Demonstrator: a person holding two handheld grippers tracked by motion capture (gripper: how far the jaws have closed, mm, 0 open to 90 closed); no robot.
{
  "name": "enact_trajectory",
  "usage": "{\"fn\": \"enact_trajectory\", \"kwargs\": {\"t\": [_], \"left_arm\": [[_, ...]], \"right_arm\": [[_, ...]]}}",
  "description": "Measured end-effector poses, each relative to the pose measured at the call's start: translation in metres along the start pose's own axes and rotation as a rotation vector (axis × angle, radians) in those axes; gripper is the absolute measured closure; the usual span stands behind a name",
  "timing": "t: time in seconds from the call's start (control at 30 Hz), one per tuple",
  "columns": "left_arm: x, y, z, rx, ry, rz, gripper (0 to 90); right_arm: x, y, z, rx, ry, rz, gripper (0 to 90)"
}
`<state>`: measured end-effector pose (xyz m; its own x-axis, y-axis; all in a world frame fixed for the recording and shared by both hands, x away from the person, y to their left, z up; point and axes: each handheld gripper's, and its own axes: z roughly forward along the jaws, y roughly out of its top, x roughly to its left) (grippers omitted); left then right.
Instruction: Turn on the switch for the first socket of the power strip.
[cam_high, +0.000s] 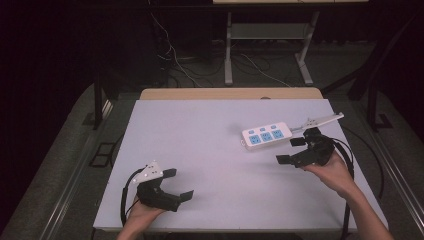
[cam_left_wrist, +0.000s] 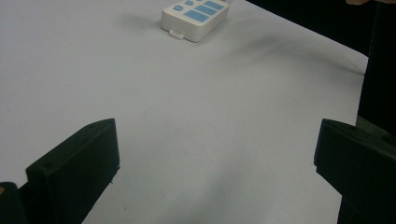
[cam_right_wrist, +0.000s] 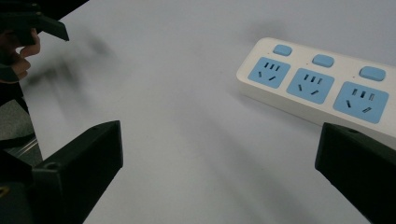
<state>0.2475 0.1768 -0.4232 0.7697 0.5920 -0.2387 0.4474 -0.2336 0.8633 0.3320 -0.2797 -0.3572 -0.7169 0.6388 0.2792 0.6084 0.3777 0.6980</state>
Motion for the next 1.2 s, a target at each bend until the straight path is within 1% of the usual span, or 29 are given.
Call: {"fn": "enact_trajectory", "kwargs": {"t": [0.4, 0.47, 0.7, 0.87, 0.97, 1.03, 1.07, 1.13, 1.2], "left_arm": [[0.0, 0.0, 0.0, -0.002, -0.001, -0.002, 0.0], [0.0, 0.0, 0.0, -0.002, -0.002, -0.002, 0.0], [0.001, 0.0, 0.0, -0.001, -0.003, -0.003, 0.0], [0.001, 0.0, 0.0, -0.002, -0.002, -0.004, 0.0], [0.001, 0.0, -0.001, -0.004, -0.002, -0.003, 0.0], [0.001, 0.0, -0.001, -0.004, -0.001, -0.002, 0.0], [0.002, 0.0, -0.001, -0.004, -0.001, -0.003, 0.0], [0.002, 0.0, -0.001, -0.003, -0.002, -0.004, 0.0], [0.002, 0.0, -0.001, -0.003, -0.002, -0.003, 0.0]], "right_arm": [[-0.014, 0.015, 0.003, 0.023, -0.019, 0.013, 0.6], [-0.017, 0.018, 0.003, 0.02, -0.014, 0.017, 0.6], [-0.025, 0.028, 0.005, 0.024, -0.022, 0.025, 0.6], [-0.03, 0.033, 0.007, 0.04, -0.033, 0.028, 0.6], [-0.037, 0.037, 0.008, 0.045, -0.031, 0.042, 0.6], [-0.038, 0.038, 0.008, 0.045, -0.033, 0.046, 0.5], [-0.042, 0.039, 0.009, 0.047, -0.034, 0.054, 0.5], [-0.043, 0.04, 0.009, 0.049, -0.035, 0.059, 0.5], [-0.048, 0.042, 0.011, 0.053, -0.045, 0.067, 0.6]]}}
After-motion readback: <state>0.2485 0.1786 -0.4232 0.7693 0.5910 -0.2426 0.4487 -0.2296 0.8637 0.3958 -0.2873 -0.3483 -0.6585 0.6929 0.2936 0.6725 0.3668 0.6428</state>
